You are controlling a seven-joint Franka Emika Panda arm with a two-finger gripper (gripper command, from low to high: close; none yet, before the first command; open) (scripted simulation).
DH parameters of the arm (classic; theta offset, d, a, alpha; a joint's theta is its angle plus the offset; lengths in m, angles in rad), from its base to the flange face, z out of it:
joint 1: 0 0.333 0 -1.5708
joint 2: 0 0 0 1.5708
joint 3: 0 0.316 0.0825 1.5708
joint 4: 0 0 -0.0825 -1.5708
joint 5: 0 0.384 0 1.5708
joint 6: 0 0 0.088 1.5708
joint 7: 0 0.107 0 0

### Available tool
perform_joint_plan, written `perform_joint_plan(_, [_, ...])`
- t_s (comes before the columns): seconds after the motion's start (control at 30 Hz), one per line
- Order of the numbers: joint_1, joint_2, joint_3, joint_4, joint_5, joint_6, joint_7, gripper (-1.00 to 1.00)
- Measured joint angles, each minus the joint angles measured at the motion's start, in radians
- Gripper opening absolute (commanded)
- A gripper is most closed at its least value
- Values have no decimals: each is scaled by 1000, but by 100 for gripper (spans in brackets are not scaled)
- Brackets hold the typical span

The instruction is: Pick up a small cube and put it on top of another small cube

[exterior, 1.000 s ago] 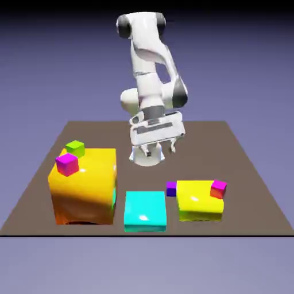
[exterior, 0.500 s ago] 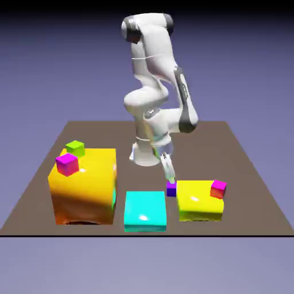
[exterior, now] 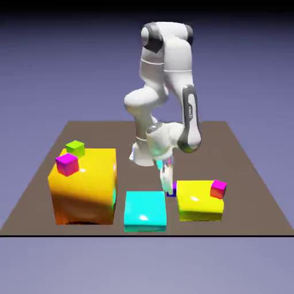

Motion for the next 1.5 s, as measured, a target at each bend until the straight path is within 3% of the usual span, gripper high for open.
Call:
perform_joint_plan(0.03, [-6, 24, 13, 13, 43, -5, -36, 0])
perform_joint_plan(0.07, [-7, 25, 14, 14, 46, -5, -38, -100])
perform_joint_plan(0.7, [90, -333, -182, -185, -609, 70, 506, -100])
perform_joint_plan(0.9, [-9, -308, -197, -138, -597, -59, 248, -100])
perform_joint_plan(1.5, [-554, -406, -193, 362, -1376, -704, -324, -100])
